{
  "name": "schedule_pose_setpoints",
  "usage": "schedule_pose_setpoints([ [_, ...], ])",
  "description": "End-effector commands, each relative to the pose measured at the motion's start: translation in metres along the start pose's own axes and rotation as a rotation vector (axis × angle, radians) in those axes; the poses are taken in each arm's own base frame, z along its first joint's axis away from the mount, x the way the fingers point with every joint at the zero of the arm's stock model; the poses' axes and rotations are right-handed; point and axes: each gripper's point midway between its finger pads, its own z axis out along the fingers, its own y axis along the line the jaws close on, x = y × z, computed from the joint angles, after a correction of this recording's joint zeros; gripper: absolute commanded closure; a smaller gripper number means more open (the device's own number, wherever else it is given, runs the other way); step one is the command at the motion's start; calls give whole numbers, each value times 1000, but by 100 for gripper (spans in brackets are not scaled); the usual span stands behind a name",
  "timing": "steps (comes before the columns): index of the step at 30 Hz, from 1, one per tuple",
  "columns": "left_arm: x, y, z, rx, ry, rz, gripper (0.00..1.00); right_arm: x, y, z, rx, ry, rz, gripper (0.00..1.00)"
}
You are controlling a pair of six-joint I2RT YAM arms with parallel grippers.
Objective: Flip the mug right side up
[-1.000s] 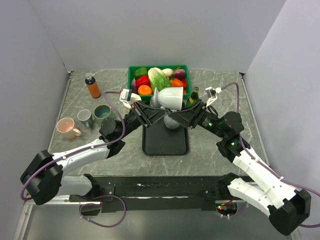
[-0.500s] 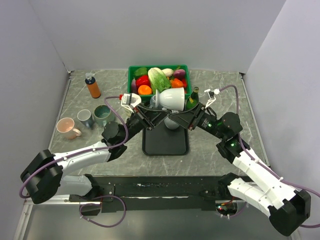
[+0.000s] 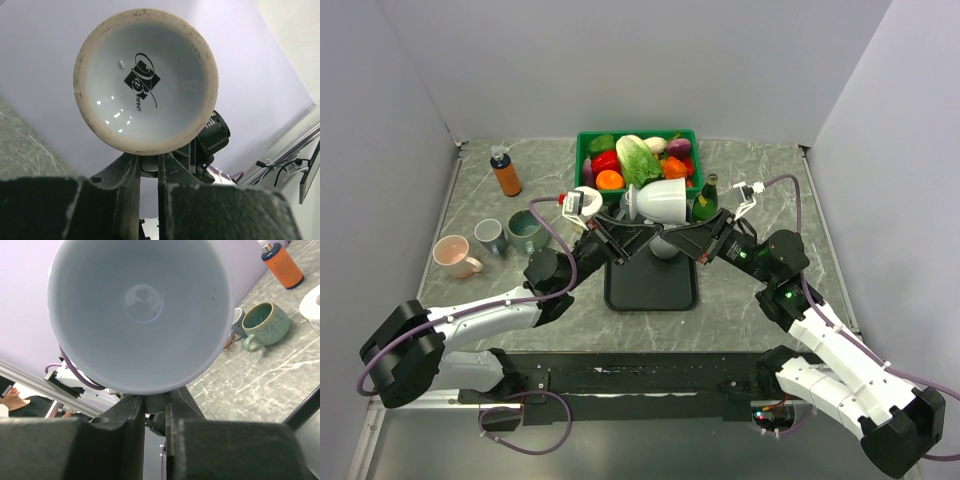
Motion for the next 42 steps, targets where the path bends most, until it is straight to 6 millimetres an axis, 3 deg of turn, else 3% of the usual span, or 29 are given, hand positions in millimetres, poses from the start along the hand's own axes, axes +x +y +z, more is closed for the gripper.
schedule_pose_setpoints([
  [1, 38, -15, -7, 72, 170, 65, 93, -37, 10, 2, 1, -166, -37, 100],
  [3, 38, -14, -7, 65, 168, 72, 76, -38, 10, 1, 8, -173, -47, 100],
  [5, 36, -12, -7, 50, 158, 82, 46, -40, 9, -1, 24, -184, -58, 100],
  [7, 36, -8, -8, 23, 161, 89, 28, -41, 6, -4, 52, -183, -78, 100],
  [8, 33, -4, -7, 2, 149, 106, 14, -42, 5, -5, 67, -186, -90, 100],
  [10, 30, -1, -9, -24, 141, 134, 5, -54, 1, -7, 137, -204, -153, 100],
  [11, 29, 11, -12, -77, 137, 155, 1, -50, -13, -11, 213, -179, -155, 100],
  [15, 23, 40, -29, -233, 116, 226, 4, -61, -50, -30, 441, -203, -246, 100],
  [17, 18, 43, -39, -282, 120, 266, 4, -77, -70, -44, 597, -240, -321, 100],
  [18, 12, 66, -50, -413, 105, 289, 4, -77, -85, -55, 689, -226, -340, 100],
  [19, 3, 64, -53, -441, 85, 306, 4, -87, -97, -66, 782, -246, -386, 100],
  [21, 0, 85, -71, -583, 108, 351, 4, -88, -115, -83, 905, -222, -422, 100],
  [23, -17, 91, -80, -678, 64, 397, 4, -96, -131, -99, 1028, -219, -465, 100],
  [24, -17, 100, -90, -736, 86, 415, 4, -93, -140, -107, 1082, -192, -465, 100],
  [27, -28, 104, -96, -812, 74, 453, 4, -92, -165, -124, 1205, -163, -460, 100],
  [32, -28, 117, -109, -921, 111, 474, 4, -76, -215, -147, 1346, -63, -363, 100],
  [42, -24, 127, -121, -980, 151, 487, 4, -43, -273, -149, 1425, 61, -268, 100],
])
